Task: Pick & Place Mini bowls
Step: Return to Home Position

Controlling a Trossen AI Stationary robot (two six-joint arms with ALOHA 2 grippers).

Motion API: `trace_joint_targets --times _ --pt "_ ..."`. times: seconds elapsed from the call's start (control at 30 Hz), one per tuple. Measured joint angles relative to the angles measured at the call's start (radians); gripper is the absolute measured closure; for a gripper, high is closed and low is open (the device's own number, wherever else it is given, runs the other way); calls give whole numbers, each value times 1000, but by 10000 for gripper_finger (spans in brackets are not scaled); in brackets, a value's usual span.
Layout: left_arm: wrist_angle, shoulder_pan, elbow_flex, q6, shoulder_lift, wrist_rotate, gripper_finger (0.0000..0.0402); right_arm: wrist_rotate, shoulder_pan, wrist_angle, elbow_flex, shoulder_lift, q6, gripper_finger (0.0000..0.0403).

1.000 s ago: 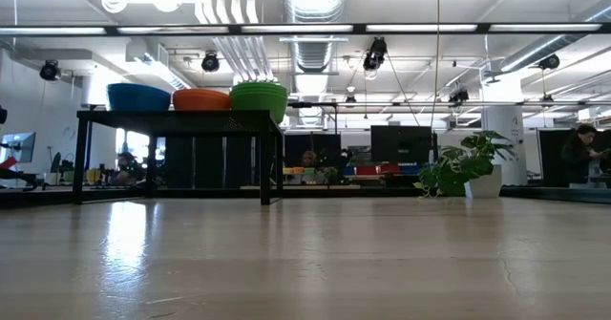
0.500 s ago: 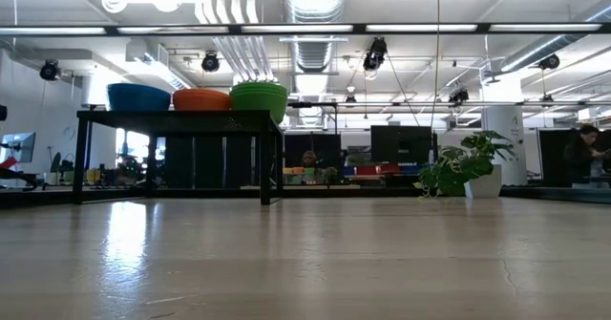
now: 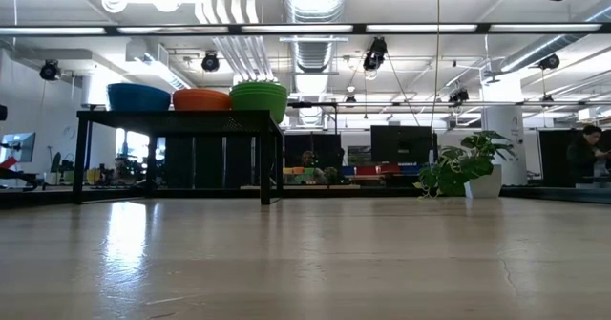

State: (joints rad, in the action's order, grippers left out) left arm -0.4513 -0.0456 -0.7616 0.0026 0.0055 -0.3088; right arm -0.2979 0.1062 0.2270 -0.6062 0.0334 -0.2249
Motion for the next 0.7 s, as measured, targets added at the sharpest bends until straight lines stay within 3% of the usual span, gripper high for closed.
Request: trace_joint_targets --times 0.47,0.7 --pt "3 0 6 25 -2 0 402 -43 0 -1 54 -32 37 394" --pt "61 0 122 24 -2 -2 401 -41 0 -68 148 -28 49 394"
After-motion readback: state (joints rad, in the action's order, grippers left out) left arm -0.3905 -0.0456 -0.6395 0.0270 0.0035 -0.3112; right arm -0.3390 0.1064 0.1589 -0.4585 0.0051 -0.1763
